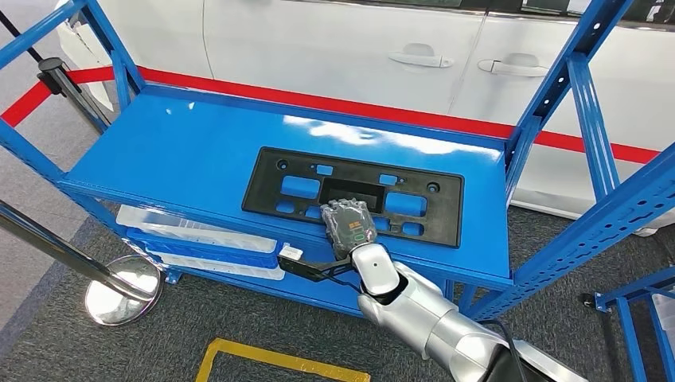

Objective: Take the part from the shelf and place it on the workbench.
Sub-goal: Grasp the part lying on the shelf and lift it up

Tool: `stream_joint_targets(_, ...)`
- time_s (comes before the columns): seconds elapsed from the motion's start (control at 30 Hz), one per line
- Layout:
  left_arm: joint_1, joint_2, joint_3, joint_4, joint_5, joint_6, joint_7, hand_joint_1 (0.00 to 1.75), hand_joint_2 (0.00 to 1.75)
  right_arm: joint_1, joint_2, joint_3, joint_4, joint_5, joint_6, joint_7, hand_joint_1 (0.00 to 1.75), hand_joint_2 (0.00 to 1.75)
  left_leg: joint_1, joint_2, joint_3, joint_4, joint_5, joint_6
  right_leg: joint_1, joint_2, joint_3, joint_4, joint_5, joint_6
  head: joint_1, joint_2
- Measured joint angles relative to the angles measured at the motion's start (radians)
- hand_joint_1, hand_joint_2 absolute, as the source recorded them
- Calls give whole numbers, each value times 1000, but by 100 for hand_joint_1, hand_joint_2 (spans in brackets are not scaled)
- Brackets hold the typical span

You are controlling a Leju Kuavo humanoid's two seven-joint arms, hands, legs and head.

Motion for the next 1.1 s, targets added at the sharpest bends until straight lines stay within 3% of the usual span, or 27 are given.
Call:
stream_joint_targets(0.07,0,0,0,0,0,0,-1,0,0,0,0,2,-2,0,2,1,9,175,0,0,0,0,0,0,0,0,0,0,0,0,0,0)
stream_joint_targets(0.1,0,0,0,0,1,0,-1,0,0,0,0,3,-2,0,4,1,0,175,0,0,0,0,0,0,0,0,0,0,0,0,0,0)
stream_joint_targets(0.4,1,0,0,0,10,1,1,0,0,-4,0,17,-19,0,12,14,0,175,0,0,1,0,0,0,0,1,0,0,0,0,0,0)
stream_joint_targets(1.1,1,-1,-11,0,19,5,5,0,0,-2,-3,28,-32,-2,-80,43,0,175,0,0,1,0,0,0,0,0,0,0,0,0,0,0)
